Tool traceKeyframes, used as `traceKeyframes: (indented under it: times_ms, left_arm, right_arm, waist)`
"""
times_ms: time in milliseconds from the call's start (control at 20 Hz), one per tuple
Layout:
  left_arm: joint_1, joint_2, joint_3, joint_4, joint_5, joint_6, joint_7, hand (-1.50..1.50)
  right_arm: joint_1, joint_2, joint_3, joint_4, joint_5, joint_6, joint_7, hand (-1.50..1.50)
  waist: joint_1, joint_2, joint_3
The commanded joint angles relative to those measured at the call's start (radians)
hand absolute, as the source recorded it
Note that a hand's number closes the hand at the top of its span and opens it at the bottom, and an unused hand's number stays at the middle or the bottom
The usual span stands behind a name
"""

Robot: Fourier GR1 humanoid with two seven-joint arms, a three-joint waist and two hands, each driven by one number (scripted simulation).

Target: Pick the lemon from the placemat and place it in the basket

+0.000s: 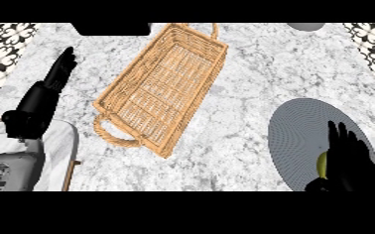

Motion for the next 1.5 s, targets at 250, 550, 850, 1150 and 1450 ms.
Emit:
traceKeyframes:
  times_ms: [250, 550, 850, 1150, 1450]
  left_arm:
    - [0.054, -0.045, 0.016, -0.033, -0.045, -0.016, -0.045, 0.00]
    - [-0.006, -0.021, 0.070, -0.049, -0.007, -0.065, 0.044, 0.00]
    - [-0.006, -0.080, 0.037, -0.015, -0.060, -0.027, 0.012, 0.00]
    - [-0.008, -0.064, 0.053, -0.023, -0.061, -0.051, 0.020, 0.00]
    - [-0.025, -0.050, 0.064, -0.077, -0.048, -0.074, 0.101, 0.00]
  right_arm:
    - [-0.010, 0.010, -0.044, 0.110, 0.009, -0.046, -0.036, -1.50]
    - [-0.032, -0.018, -0.119, 0.125, -0.047, -0.039, -0.079, -1.50]
    - [-0.015, 0.036, -0.101, 0.212, -0.026, -0.163, -0.108, 1.50]
    - [-0.079, -0.028, -0.158, 0.349, -0.050, -0.218, -0.217, 1.50]
    - [-0.118, -0.036, -0.112, 0.347, 0.038, -0.213, -0.190, 1.50]
  waist:
    - [0.002, 0.000, 0.000]
    - [0.002, 0.000, 0.000]
    - [0.001, 0.000, 0.000]
    - [0.003, 0.001, 0.000]
    - [0.006, 0.000, 0.000]
